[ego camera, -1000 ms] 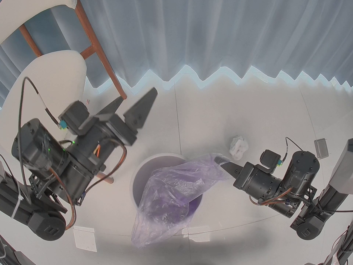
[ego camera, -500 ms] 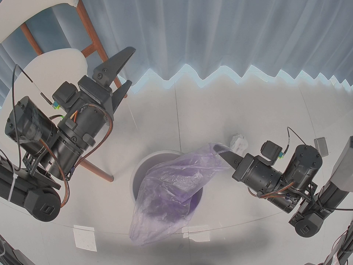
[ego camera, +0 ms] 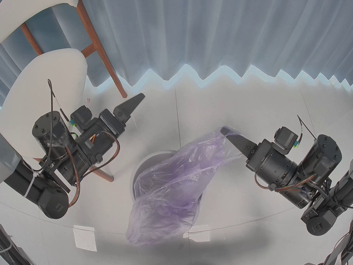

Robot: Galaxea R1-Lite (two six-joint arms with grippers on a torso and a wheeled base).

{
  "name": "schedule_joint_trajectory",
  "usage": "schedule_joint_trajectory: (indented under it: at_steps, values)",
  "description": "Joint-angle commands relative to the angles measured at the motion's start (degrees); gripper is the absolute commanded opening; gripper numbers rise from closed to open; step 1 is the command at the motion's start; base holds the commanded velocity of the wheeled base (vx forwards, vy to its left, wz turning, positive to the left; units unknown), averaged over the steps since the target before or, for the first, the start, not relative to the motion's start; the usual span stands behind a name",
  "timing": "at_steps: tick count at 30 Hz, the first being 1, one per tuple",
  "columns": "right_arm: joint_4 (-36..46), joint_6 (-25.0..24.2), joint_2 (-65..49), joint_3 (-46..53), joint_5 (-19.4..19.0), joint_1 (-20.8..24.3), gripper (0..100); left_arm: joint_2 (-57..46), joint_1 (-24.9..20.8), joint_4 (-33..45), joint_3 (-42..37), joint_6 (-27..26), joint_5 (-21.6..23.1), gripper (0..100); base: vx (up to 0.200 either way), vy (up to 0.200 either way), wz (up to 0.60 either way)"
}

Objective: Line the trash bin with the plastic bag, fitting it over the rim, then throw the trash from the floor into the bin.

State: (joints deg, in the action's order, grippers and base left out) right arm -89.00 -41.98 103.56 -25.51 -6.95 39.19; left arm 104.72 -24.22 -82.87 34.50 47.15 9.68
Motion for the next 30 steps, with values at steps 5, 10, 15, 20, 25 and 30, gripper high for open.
schedule_joint_trajectory:
  at_steps: [5,10,15,20,25,30]
  values:
    - [-0.6,-2.0,-6.0,4.5,-7.0,-0.1,0,-0.7,5.5,2.8,-7.3,-7.3,10.8,100,0.0,0.0,0.0]
    - [-0.7,-1.9,-6.3,4.2,-7.0,-0.4,0,-6.1,7.3,13.0,-9.8,-7.8,17.8,100,0.0,0.0,0.0]
    - [-0.7,-2.0,-6.8,4.3,-7.1,-0.5,0,-6.5,7.5,15.5,-11.6,-11.7,20.0,100,0.0,0.0,0.0]
    - [-0.6,-2.0,-6.3,4.3,-7.1,-0.5,0,-3.7,6.1,14.9,-16.7,-22.2,21.3,100,0.0,0.0,0.0]
    - [-0.6,-1.9,-5.0,3.7,-6.8,-0.5,0,-4.1,5.3,14.8,-18.7,-22.5,25.7,100,0.0,0.0,0.0]
    - [-0.7,-1.6,-3.4,3.2,-6.3,-0.7,0,-7.3,3.0,14.5,-21.3,-22.7,32.2,100,0.0,0.0,0.0]
